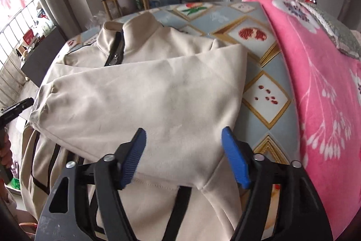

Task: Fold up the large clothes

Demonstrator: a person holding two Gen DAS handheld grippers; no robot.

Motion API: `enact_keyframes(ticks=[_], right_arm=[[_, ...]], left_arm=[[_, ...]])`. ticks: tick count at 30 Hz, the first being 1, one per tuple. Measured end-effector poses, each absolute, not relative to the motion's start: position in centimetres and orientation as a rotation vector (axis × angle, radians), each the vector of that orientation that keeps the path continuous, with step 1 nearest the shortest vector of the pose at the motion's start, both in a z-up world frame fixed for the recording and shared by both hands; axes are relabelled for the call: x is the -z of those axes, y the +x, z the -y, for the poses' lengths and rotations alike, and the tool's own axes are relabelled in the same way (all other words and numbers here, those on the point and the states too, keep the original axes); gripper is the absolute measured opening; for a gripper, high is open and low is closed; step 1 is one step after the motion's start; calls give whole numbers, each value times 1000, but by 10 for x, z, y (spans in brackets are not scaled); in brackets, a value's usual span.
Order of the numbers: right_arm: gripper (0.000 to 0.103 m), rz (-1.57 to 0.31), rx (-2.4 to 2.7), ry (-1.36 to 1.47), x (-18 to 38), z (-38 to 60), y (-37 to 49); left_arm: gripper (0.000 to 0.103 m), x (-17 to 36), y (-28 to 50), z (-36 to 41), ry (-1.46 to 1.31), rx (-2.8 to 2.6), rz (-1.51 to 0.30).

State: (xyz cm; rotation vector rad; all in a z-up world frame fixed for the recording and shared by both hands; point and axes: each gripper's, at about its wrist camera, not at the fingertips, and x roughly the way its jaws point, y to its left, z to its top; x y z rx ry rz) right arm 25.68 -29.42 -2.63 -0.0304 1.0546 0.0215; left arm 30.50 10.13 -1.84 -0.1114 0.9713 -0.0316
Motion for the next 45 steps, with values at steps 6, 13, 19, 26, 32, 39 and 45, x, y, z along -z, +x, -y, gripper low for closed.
enact_keyframes(ticks=[6,13,19,26,32,39,45], right_arm=[[70,-1051,-20,124,6,316,209],[80,-1096,39,153,16,322,128],[80,-1162,102,146,43,321,85],[69,-1170,137,190,52,334,67],[65,-1189,171,81,45,326,66],[69,-1008,-51,206,-39,326,148],[69,-1008,-267,283,-58,285,294]], left_arm=[[47,-5,267,-113,-101,13,-952],[51,12,186,-124,-112,9,-982],[51,55,146,-128,-99,-46,-1095],[24,58,143,-134,-151,-50,-1059],[16,51,138,-122,17,-78,-1050],[42,-17,178,-125,53,-59,-886],[47,-53,293,-105,-78,101,-892]])
